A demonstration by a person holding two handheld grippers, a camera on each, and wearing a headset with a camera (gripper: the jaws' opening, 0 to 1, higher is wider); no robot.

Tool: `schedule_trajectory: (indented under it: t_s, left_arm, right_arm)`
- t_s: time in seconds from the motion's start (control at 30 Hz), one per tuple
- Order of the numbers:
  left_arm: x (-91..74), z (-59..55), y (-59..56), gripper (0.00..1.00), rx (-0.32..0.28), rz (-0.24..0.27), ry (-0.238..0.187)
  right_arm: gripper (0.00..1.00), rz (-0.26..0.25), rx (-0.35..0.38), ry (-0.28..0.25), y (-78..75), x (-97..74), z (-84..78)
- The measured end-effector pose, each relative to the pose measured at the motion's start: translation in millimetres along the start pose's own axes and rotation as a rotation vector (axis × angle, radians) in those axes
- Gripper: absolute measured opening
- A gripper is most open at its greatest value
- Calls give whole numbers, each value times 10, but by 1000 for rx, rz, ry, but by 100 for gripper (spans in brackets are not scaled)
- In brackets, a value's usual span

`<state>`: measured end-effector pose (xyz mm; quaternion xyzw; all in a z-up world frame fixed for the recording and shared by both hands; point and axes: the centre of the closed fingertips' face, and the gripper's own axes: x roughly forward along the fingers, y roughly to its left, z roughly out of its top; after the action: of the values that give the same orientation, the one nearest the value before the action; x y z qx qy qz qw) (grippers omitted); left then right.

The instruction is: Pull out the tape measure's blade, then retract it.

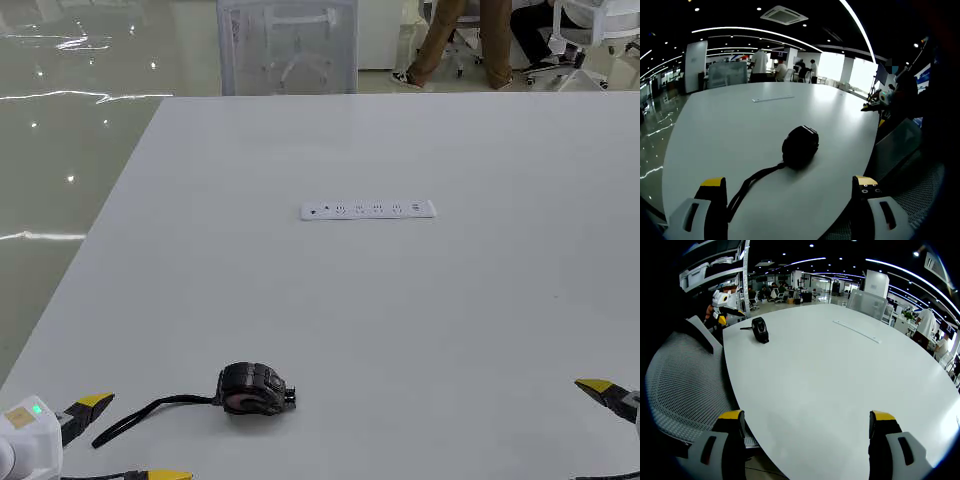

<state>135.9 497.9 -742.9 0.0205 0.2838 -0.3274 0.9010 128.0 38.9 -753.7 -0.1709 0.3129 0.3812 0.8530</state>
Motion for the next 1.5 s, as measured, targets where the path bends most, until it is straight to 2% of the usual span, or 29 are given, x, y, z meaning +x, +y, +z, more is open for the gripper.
schedule_trajectory:
  t_s: [0.6, 0.83, 1.0, 1.1, 1.23, 1.37, 1.43, 1.5]
  left_arm:
    - [11, 7, -10, 100, -13, 0, -4]
    - [30, 37, -41, 100, 15, -13, 6]
    - [62, 118, -34, 100, 54, -24, 19]
    - [121, 188, -44, 100, 71, -38, 24]
    - [254, 301, -132, 100, 165, -103, 46]
    - [399, 384, -189, 97, 288, -170, 108]
    - [449, 387, -240, 92, 315, -221, 157]
    - [517, 416, -232, 90, 365, -245, 181]
  right_arm:
    - [100, 0, -7, 1, -5, 25, -4]
    - [100, 8, -19, -4, 8, 88, 38]
    - [100, 25, -42, -12, 24, 158, 149]
    - [99, 52, -51, -36, 86, 259, 311]
    - [98, 107, -122, -47, 218, 456, 525]
    - [98, 159, -173, -57, 304, 649, 744]
    - [98, 182, -201, -54, 330, 718, 822]
    - [98, 195, -218, -57, 344, 765, 911]
